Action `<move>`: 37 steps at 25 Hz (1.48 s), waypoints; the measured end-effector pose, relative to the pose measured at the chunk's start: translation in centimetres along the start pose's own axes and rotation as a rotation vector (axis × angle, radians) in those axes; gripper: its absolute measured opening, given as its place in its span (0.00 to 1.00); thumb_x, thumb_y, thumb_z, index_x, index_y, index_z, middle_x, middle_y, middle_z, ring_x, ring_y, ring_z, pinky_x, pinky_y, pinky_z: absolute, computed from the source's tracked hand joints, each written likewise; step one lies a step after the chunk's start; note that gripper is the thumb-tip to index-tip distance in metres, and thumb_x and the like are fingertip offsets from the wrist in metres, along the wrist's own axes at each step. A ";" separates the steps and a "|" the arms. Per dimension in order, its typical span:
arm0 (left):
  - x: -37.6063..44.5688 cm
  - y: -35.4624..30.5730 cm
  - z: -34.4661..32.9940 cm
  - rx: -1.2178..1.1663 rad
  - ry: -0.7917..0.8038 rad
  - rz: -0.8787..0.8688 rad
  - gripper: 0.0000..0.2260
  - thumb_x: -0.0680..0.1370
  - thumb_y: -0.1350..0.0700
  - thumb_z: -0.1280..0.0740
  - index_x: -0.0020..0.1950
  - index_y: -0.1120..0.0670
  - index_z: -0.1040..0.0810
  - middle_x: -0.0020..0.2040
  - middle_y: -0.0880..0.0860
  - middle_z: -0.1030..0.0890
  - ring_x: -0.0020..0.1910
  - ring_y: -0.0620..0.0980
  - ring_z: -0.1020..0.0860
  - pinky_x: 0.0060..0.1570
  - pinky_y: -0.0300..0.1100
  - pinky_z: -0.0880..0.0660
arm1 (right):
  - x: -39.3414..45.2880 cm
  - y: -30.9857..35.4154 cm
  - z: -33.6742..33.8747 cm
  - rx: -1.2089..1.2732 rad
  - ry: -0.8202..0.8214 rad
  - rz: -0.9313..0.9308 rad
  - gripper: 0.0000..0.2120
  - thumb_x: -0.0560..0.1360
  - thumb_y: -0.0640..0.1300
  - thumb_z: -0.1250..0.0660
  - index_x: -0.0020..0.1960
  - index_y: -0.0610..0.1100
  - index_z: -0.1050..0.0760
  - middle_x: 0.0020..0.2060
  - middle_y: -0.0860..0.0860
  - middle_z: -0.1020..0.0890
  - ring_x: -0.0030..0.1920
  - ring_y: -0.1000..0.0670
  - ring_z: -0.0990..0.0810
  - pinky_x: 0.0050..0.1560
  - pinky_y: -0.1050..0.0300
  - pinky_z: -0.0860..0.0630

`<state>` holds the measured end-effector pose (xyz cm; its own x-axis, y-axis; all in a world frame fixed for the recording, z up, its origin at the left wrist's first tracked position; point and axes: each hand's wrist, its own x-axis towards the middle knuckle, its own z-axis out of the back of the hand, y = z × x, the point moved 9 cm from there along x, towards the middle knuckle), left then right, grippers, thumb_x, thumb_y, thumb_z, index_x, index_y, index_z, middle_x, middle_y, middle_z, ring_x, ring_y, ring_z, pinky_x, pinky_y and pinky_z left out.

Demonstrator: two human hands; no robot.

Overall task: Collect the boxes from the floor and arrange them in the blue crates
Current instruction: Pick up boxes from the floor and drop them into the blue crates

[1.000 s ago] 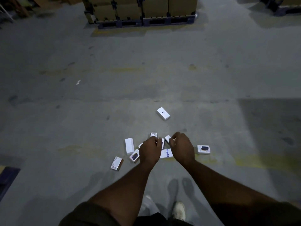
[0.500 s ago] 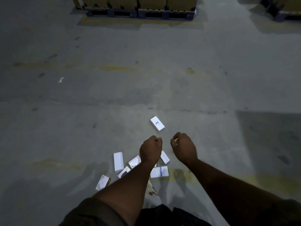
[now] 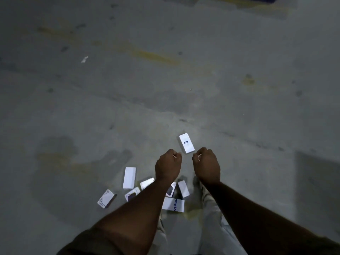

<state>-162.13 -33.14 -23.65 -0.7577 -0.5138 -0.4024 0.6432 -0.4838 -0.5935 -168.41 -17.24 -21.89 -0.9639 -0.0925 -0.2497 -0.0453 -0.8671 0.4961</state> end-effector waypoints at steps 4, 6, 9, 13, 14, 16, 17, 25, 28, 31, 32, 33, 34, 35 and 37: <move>6.8 1.1 -6.6 -0.034 -0.060 0.131 0.12 0.82 0.46 0.38 0.48 0.52 0.22 0.44 0.52 0.16 0.46 0.55 0.19 0.45 0.45 0.26 | 8.8 -3.4 -5.5 0.049 0.034 0.018 0.10 0.78 0.49 0.37 0.52 0.42 0.25 0.46 0.44 0.22 0.50 0.41 0.22 0.47 0.49 0.24; 11.0 2.1 -12.4 -0.065 -0.053 0.214 0.10 0.81 0.46 0.38 0.51 0.51 0.21 0.46 0.51 0.16 0.48 0.53 0.18 0.47 0.44 0.26 | 13.8 -7.9 -10.6 0.033 0.118 -0.037 0.11 0.77 0.50 0.35 0.55 0.45 0.26 0.49 0.46 0.22 0.52 0.44 0.22 0.48 0.50 0.23; 15.4 4.3 -17.5 -0.106 -0.011 0.268 0.10 0.81 0.46 0.36 0.58 0.49 0.23 0.47 0.48 0.16 0.49 0.50 0.18 0.49 0.43 0.24 | 18.4 -10.9 -15.2 0.028 0.174 -0.024 0.14 0.76 0.51 0.33 0.57 0.45 0.26 0.51 0.47 0.22 0.54 0.46 0.23 0.51 0.50 0.23; 22.2 8.6 -24.2 -0.188 0.016 0.304 0.14 0.81 0.46 0.36 0.64 0.50 0.26 0.48 0.49 0.16 0.50 0.51 0.17 0.51 0.47 0.22 | 25.1 -14.5 -22.9 -0.018 0.207 -0.007 0.15 0.76 0.51 0.33 0.59 0.45 0.27 0.53 0.47 0.23 0.57 0.46 0.24 0.53 0.52 0.25; 24.2 10.2 -26.9 -0.180 0.038 0.320 0.15 0.81 0.45 0.36 0.65 0.51 0.27 0.50 0.50 0.16 0.50 0.52 0.17 0.51 0.46 0.22 | 26.7 -15.9 -26.3 -0.027 0.240 -0.015 0.15 0.76 0.52 0.33 0.59 0.45 0.28 0.54 0.47 0.23 0.58 0.46 0.25 0.53 0.52 0.26; 27.5 13.5 -30.8 -0.176 0.030 0.341 0.17 0.82 0.46 0.36 0.67 0.52 0.28 0.52 0.51 0.16 0.52 0.52 0.17 0.51 0.45 0.24 | 29.2 -17.9 -31.9 -0.055 0.260 0.007 0.16 0.76 0.52 0.33 0.60 0.45 0.28 0.55 0.47 0.24 0.59 0.46 0.26 0.52 0.52 0.27; 28.2 13.9 -30.9 -0.181 0.030 0.347 0.16 0.82 0.47 0.36 0.67 0.52 0.28 0.53 0.52 0.16 0.53 0.53 0.18 0.52 0.45 0.24 | 29.9 -18.0 -32.2 -0.045 0.252 -0.006 0.17 0.76 0.52 0.32 0.60 0.44 0.28 0.55 0.47 0.24 0.59 0.45 0.26 0.52 0.52 0.26; 34.6 23.3 -42.7 -0.264 0.064 0.484 0.14 0.81 0.48 0.35 0.66 0.49 0.28 0.54 0.50 0.16 0.55 0.53 0.19 0.57 0.47 0.23 | 37.0 -23.9 -46.7 -0.199 0.260 0.059 0.31 0.71 0.54 0.27 0.64 0.36 0.32 0.60 0.39 0.28 0.61 0.39 0.30 0.58 0.51 0.31; 35.4 25.3 -44.5 -0.289 0.062 0.491 0.15 0.82 0.48 0.36 0.67 0.49 0.29 0.56 0.51 0.17 0.55 0.52 0.19 0.57 0.46 0.25 | 38.4 -26.4 -50.6 -0.266 0.325 0.016 0.43 0.68 0.57 0.25 0.70 0.34 0.38 0.64 0.37 0.30 0.64 0.37 0.32 0.62 0.47 0.30; 35.7 27.2 -45.7 -0.285 0.052 0.509 0.16 0.81 0.48 0.36 0.68 0.49 0.29 0.55 0.50 0.16 0.54 0.51 0.18 0.55 0.45 0.24 | 38.5 -28.3 -53.4 -0.321 0.372 -0.045 0.53 0.67 0.59 0.24 0.77 0.36 0.49 0.69 0.37 0.34 0.68 0.36 0.34 0.64 0.42 0.31; 35.8 27.5 -45.7 -0.298 0.044 0.512 0.16 0.81 0.48 0.36 0.68 0.49 0.29 0.54 0.50 0.16 0.53 0.51 0.18 0.55 0.45 0.23 | 38.4 -28.6 -53.7 -0.322 0.372 -0.051 0.54 0.67 0.60 0.24 0.77 0.37 0.51 0.70 0.37 0.34 0.69 0.36 0.34 0.65 0.41 0.31; 36.0 27.7 -45.9 -0.300 0.043 0.511 0.15 0.81 0.48 0.35 0.67 0.49 0.29 0.54 0.50 0.16 0.52 0.51 0.18 0.55 0.46 0.23 | 38.5 -28.9 -54.0 -0.297 0.362 -0.063 0.55 0.67 0.60 0.24 0.78 0.38 0.52 0.70 0.37 0.34 0.69 0.36 0.34 0.65 0.41 0.31; 36.4 27.8 -46.0 -0.295 0.039 0.500 0.15 0.81 0.48 0.36 0.67 0.48 0.29 0.54 0.51 0.15 0.53 0.52 0.18 0.56 0.47 0.22 | 38.7 -29.3 -54.3 -0.265 0.365 -0.083 0.56 0.67 0.61 0.24 0.78 0.39 0.54 0.70 0.37 0.34 0.69 0.36 0.34 0.65 0.40 0.31; 36.5 27.8 -45.9 -0.291 0.034 0.504 0.15 0.81 0.48 0.36 0.67 0.48 0.29 0.54 0.51 0.15 0.53 0.52 0.18 0.56 0.48 0.22 | 38.7 -29.5 -54.4 -0.221 0.382 -0.110 0.57 0.66 0.61 0.23 0.78 0.40 0.55 0.70 0.37 0.34 0.70 0.35 0.34 0.66 0.40 0.32; 36.8 27.8 -45.6 -0.293 0.019 0.514 0.16 0.81 0.48 0.36 0.68 0.49 0.28 0.56 0.52 0.16 0.55 0.52 0.18 0.57 0.47 0.23 | 38.4 -29.5 -54.6 -0.122 0.428 -0.143 0.59 0.64 0.59 0.21 0.78 0.40 0.55 0.70 0.38 0.35 0.70 0.35 0.35 0.67 0.39 0.32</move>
<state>-177.16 -33.13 -86.73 -0.3603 -0.6161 -0.7004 0.8733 0.0411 -0.4855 -189.79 -21.89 -91.53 -0.7541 -0.1392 -0.6418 -0.1140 -0.9347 0.3367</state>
